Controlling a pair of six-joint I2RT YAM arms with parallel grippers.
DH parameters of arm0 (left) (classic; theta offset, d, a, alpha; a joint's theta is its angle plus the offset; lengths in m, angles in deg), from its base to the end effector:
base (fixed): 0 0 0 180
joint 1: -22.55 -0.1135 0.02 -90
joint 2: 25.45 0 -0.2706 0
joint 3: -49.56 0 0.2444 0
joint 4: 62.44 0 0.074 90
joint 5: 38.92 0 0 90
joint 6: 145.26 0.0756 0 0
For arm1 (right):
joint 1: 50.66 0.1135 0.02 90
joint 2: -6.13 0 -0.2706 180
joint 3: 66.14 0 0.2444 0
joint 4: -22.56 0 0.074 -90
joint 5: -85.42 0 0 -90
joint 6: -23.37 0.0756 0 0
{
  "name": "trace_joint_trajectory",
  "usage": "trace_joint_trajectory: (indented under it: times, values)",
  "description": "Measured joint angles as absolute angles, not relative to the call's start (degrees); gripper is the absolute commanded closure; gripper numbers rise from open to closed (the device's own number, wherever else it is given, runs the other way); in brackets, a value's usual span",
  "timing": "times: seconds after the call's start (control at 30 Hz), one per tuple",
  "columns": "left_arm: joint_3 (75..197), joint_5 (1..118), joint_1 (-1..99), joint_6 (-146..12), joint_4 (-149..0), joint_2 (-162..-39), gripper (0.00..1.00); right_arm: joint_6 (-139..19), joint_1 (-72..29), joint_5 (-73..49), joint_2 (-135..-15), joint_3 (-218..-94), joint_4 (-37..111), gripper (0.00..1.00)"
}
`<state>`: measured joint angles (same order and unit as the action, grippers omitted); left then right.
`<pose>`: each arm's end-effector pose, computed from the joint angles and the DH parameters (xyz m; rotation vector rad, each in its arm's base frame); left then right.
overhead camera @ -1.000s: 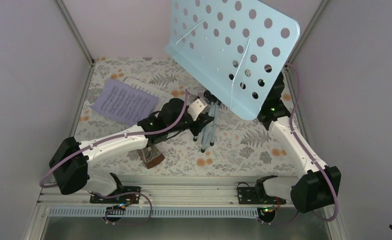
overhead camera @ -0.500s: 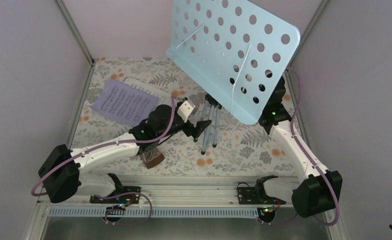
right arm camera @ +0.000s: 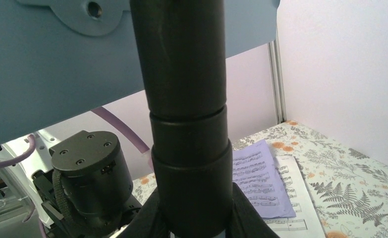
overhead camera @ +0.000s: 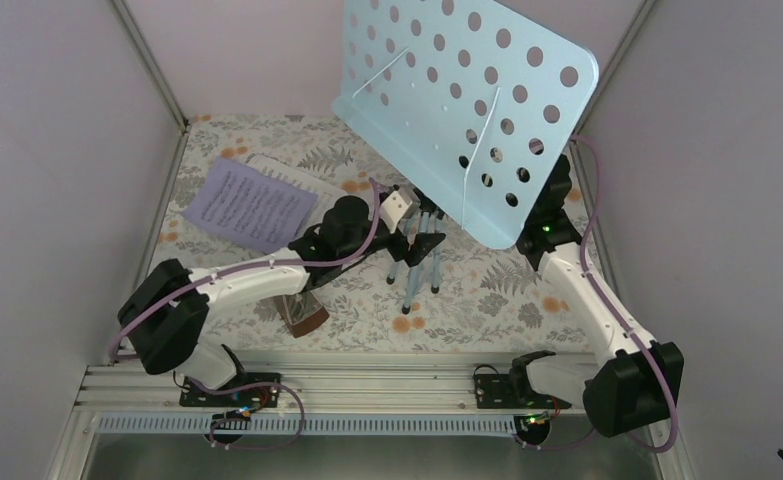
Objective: Pack up the instrument practice props
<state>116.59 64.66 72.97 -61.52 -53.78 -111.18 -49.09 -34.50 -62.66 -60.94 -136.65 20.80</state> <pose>0.2263 -0.3016 0.2793 0.8551 1.6230 -0.9179 0.2434 0.1373 0.3877 -0.8412 1.4218 1.1982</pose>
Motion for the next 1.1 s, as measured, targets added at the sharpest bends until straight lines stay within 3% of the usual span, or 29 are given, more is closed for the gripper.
trace_joint_trajectory:
  times: [0.13,0.5,0.57,0.63,0.7,0.8,1.1]
  values:
    - [116.61,64.25,73.07,-63.51,-50.17,-113.19,0.06,-48.28,-34.48,-61.87,-59.82,-134.99,18.90,0.96]
    - [116.22,63.75,74.89,-64.12,-45.23,-113.63,0.62,-47.01,-34.19,-56.41,-55.54,-130.55,16.76,0.96]
    - [115.96,63.79,75.22,-64.58,-45.01,-113.63,0.67,-46.35,-34.17,-55.34,-54.88,-129.87,16.91,0.96]
    - [115.87,63.70,75.39,-64.95,-45.23,-113.63,0.61,-45.94,-34.17,-54.55,-54.45,-129.20,16.65,0.96]
    - [115.83,63.61,75.46,-64.89,-45.06,-113.63,0.48,-45.61,-34.15,-54.09,-54.01,-128.98,16.65,0.96]
    - [115.83,63.61,75.70,-65.06,-45.03,-113.63,0.41,-45.22,-34.09,-53.46,-53.27,-128.19,16.04,0.96]
    - [115.81,63.18,75.65,-66.46,-45.01,-115.44,0.35,-44.06,-34.15,-51.21,-51.78,-126.29,13.53,0.96]
